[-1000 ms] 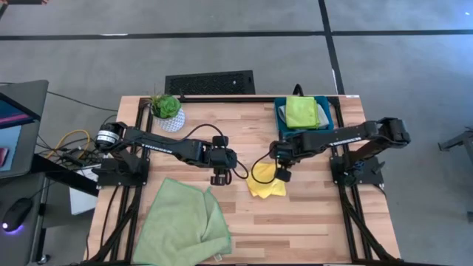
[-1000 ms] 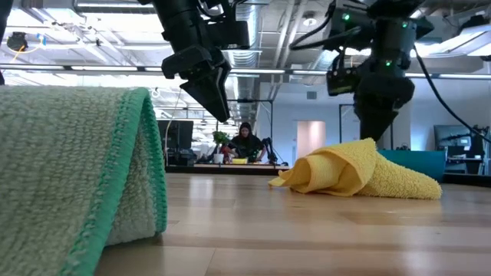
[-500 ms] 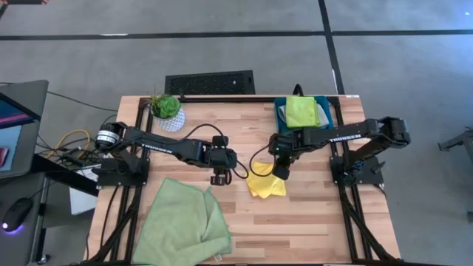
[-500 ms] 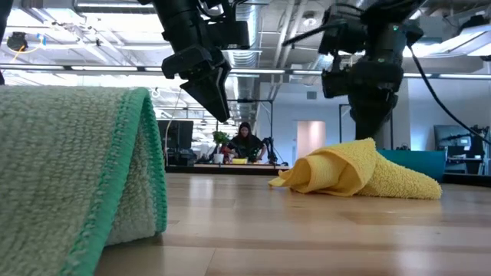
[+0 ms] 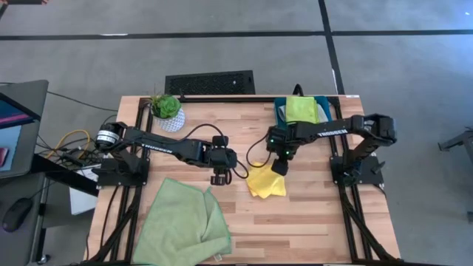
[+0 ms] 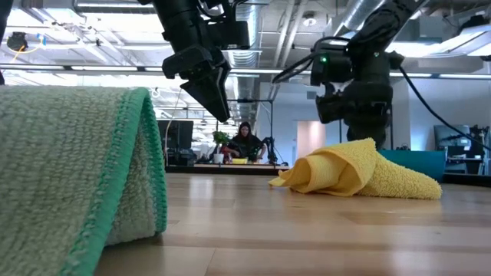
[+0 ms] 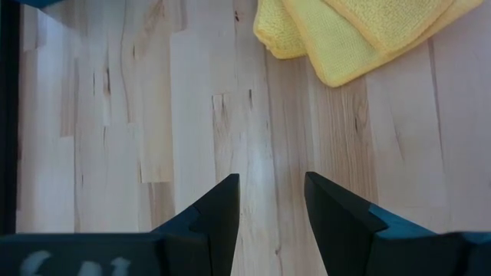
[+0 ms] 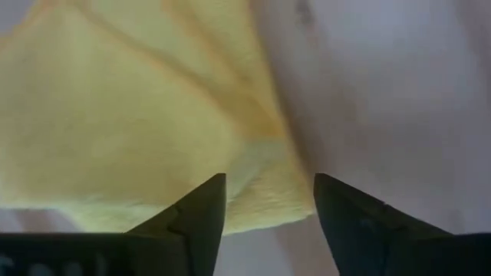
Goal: Fold microfiber towels
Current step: Put the yellow microfiber towel into the blue bin
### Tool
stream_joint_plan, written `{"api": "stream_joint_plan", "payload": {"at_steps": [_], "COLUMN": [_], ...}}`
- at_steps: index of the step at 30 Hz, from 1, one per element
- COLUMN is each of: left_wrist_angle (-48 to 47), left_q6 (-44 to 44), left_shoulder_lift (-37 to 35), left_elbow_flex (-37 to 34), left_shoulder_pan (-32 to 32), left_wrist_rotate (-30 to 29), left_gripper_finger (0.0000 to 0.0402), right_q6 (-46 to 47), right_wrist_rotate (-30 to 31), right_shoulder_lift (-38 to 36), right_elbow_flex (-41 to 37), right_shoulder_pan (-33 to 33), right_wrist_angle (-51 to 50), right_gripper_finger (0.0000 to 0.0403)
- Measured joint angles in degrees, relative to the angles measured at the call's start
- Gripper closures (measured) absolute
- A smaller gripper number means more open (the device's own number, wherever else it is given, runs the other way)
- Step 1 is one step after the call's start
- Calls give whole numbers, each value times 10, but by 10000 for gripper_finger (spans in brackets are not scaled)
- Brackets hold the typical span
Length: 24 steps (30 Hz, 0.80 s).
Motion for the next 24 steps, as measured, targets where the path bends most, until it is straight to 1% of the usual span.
{"api": "stream_joint_plan", "payload": {"at_steps": [3, 8, 15, 24], "left_wrist_angle": [0, 0, 0, -2], "left_q6": [0, 0, 0, 3], "left_shoulder_lift": [0, 0, 0, 0], "left_elbow_flex": [0, 0, 0, 0], "left_shoulder_pan": [0, 0, 1, 17], "left_wrist_rotate": [0, 0, 0, 0], "left_gripper_finger": [260, 260, 260, 260], "right_q6": [-20, -38, -62, -91], "right_wrist_rotate": [8, 6, -20, -31], "right_shoulder_lift": [0, 0, 27, 71], "right_elbow_flex": [0, 0, 1, 3], "right_shoulder_pan": [-12, -19, -9, -8], "right_wrist_angle": [6, 21, 30, 29], "right_gripper_finger": [171, 168, 168, 168]}}
